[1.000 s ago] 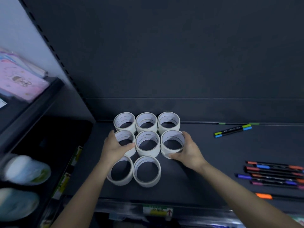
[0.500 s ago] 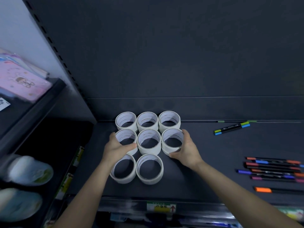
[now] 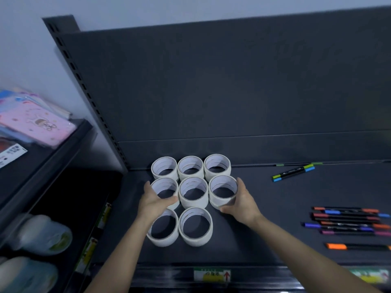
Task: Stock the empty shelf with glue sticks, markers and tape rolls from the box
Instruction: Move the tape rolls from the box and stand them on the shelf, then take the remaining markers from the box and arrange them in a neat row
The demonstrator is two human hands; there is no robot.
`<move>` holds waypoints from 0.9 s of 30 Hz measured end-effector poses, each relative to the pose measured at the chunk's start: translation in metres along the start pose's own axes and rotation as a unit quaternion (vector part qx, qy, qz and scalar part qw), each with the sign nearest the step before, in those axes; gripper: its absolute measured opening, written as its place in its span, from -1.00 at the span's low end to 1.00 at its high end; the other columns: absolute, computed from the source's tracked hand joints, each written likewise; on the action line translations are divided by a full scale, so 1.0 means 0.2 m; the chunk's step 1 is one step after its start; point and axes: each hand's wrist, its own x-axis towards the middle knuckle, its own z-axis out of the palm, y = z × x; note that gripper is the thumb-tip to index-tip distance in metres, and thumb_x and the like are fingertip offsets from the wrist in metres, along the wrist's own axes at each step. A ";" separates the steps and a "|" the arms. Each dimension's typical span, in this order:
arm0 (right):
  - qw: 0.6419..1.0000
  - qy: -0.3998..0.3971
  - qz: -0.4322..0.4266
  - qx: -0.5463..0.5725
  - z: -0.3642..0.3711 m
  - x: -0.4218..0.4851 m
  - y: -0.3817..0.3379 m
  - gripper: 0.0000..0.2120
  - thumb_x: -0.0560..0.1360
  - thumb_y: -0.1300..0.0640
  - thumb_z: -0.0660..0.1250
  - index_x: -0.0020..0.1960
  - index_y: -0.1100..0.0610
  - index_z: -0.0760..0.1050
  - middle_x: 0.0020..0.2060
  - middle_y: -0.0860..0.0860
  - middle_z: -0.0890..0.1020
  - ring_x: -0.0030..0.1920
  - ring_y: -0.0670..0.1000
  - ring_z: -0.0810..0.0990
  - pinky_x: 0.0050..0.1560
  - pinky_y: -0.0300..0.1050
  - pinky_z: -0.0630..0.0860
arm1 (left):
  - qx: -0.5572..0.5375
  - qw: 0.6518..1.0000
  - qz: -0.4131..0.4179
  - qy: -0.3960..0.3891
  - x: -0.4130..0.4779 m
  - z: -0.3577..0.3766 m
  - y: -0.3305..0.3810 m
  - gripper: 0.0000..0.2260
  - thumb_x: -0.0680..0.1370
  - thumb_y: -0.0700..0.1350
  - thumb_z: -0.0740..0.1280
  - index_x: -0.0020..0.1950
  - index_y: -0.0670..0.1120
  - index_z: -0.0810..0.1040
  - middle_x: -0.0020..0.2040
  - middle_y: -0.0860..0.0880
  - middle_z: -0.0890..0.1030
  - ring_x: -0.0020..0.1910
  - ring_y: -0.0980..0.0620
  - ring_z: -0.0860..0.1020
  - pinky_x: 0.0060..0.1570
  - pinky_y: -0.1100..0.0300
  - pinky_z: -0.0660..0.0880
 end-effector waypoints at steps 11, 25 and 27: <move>0.999 0.043 0.015 -0.020 -0.07 -0.15 -0.10 0.03 0.33 0.09 0.55 0.55 0.15 -0.05 0.45 0.08 0.26 0.45 0.05 0.24 0.30 -0.19 0.24 | 0.150 0.964 0.204 0.086 -0.09 -0.03 0.07 -0.27 0.41 -0.07 0.49 0.48 -0.18 0.22 0.45 -0.14 0.27 0.44 -0.06 0.22 0.36 0.18 0.19; 0.974 0.212 0.082 -0.010 -0.18 -0.68 0.01 -0.81 0.46 0.19 0.39 0.06 0.16 0.62 -0.17 -0.05 0.64 -0.09 -0.10 0.61 -0.14 -0.46 0.36 | 0.174 0.892 0.402 -0.114 -0.37 0.30 0.19 -0.70 0.53 -0.08 0.34 0.25 -0.10 0.55 0.24 0.01 0.54 0.12 0.04 0.53 0.15 0.25 0.38; 0.968 0.234 0.095 -0.005 -0.23 -0.75 0.06 -0.82 0.47 0.19 0.38 0.07 0.17 0.62 -0.16 -0.03 0.65 -0.10 -0.10 0.60 -0.10 -0.38 0.39 | 0.177 0.876 0.424 -0.148 -0.44 0.36 0.21 -0.70 0.55 -0.06 0.33 0.26 -0.08 0.54 0.22 0.03 0.56 0.16 0.06 0.53 0.17 0.22 0.41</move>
